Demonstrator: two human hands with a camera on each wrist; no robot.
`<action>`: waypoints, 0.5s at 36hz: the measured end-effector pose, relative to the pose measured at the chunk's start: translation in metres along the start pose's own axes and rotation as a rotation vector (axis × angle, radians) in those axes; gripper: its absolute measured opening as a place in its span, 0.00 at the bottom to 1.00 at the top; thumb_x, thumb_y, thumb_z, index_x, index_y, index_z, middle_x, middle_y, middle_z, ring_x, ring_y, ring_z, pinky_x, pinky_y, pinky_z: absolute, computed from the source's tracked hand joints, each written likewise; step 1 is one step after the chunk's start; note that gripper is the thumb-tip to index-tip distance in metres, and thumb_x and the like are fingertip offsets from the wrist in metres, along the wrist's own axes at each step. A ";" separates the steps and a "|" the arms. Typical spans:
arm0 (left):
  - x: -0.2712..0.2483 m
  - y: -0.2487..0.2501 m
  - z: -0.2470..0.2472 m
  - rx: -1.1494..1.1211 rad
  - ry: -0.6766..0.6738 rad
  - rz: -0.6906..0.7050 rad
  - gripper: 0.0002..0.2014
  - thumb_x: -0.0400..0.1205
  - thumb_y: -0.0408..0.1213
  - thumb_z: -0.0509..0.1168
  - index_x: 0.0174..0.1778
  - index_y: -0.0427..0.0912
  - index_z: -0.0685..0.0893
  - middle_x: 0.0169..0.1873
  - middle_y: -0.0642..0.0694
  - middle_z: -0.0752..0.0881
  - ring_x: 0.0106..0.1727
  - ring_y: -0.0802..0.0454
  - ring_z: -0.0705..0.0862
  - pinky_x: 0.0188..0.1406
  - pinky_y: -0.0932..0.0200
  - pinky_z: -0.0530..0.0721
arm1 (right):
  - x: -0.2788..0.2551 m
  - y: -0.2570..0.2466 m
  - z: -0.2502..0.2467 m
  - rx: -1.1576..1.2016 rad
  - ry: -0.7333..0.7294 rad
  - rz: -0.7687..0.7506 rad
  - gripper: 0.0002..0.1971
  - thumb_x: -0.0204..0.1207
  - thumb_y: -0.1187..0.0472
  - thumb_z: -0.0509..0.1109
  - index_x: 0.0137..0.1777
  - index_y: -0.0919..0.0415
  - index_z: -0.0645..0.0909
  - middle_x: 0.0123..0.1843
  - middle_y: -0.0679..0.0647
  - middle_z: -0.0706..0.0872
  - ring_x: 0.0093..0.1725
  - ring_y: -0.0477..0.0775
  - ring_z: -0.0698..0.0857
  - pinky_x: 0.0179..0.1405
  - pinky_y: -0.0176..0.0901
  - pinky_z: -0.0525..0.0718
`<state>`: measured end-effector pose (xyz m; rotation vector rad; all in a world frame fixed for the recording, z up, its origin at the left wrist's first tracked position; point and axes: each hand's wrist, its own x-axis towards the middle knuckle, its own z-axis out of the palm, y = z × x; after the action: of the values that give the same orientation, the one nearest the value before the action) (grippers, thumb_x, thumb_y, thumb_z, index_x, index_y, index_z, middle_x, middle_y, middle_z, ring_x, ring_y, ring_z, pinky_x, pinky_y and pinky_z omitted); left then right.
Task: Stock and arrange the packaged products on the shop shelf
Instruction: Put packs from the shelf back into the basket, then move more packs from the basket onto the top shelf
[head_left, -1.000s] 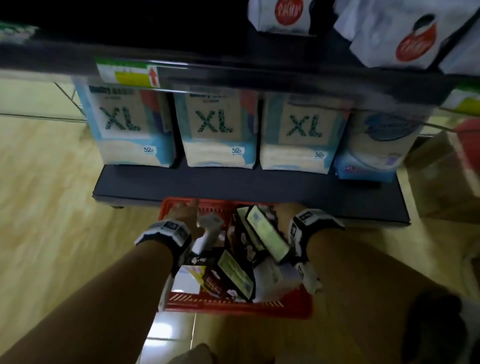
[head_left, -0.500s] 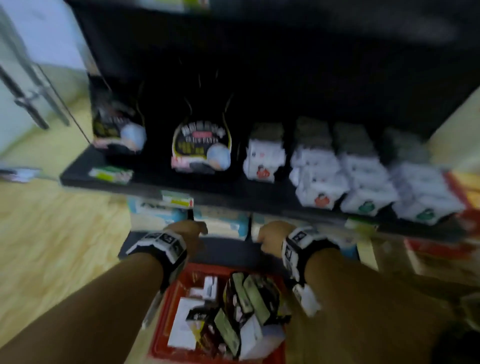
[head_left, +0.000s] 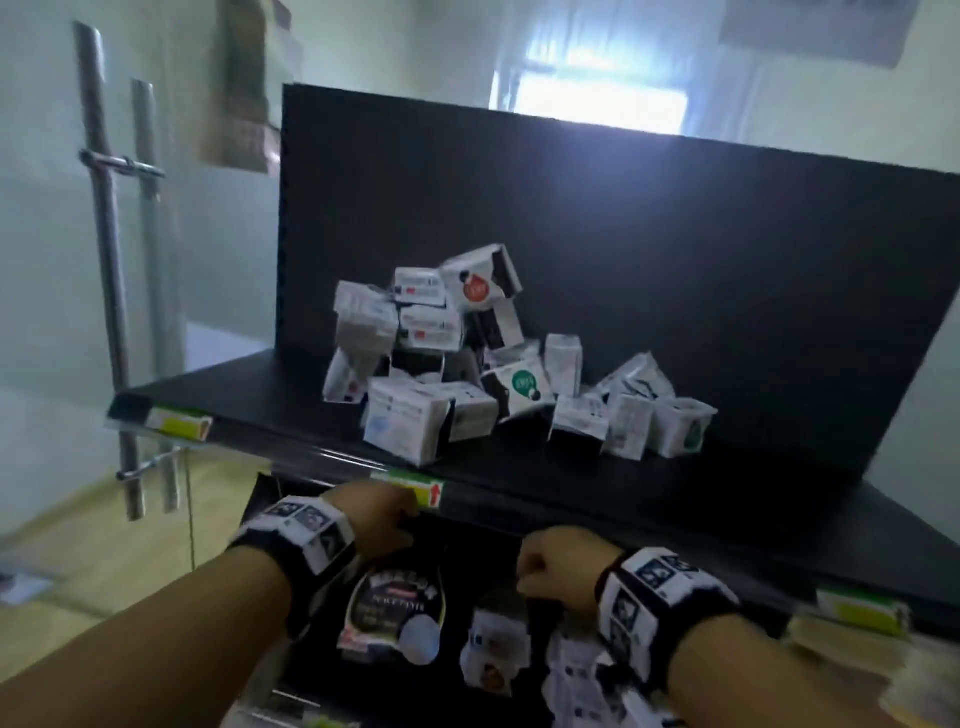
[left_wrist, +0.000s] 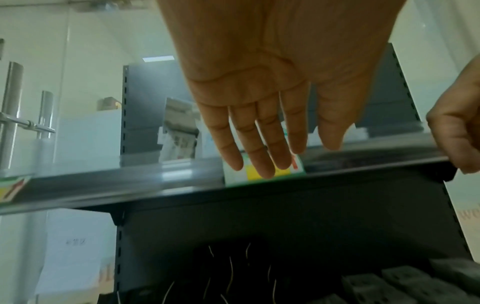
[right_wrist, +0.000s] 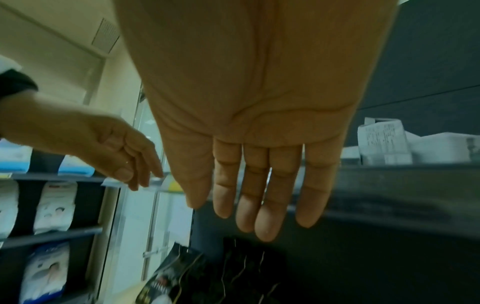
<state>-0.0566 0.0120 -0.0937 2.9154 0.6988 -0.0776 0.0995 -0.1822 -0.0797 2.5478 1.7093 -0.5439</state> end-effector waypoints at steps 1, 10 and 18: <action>0.000 -0.003 -0.008 -0.003 0.025 0.004 0.21 0.80 0.48 0.65 0.70 0.53 0.77 0.66 0.48 0.82 0.65 0.47 0.80 0.61 0.57 0.79 | 0.001 -0.001 -0.009 0.010 0.013 0.004 0.16 0.84 0.57 0.63 0.64 0.67 0.80 0.64 0.64 0.82 0.62 0.66 0.81 0.62 0.53 0.80; 0.030 -0.048 -0.076 0.015 0.210 0.075 0.17 0.78 0.47 0.68 0.64 0.55 0.81 0.58 0.53 0.85 0.57 0.53 0.83 0.51 0.65 0.76 | 0.053 -0.015 -0.069 0.037 0.249 0.013 0.11 0.79 0.52 0.69 0.57 0.55 0.84 0.57 0.52 0.86 0.58 0.53 0.84 0.58 0.43 0.81; 0.070 -0.075 -0.131 0.115 0.490 0.253 0.08 0.79 0.46 0.65 0.52 0.53 0.84 0.51 0.54 0.83 0.53 0.53 0.81 0.47 0.60 0.77 | 0.098 -0.028 -0.135 0.026 0.523 0.155 0.08 0.78 0.54 0.69 0.51 0.54 0.86 0.53 0.52 0.87 0.51 0.51 0.84 0.47 0.39 0.80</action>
<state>-0.0261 0.1292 0.0209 3.1295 0.3800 0.6617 0.1436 -0.0547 0.0223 2.9927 1.5972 0.1267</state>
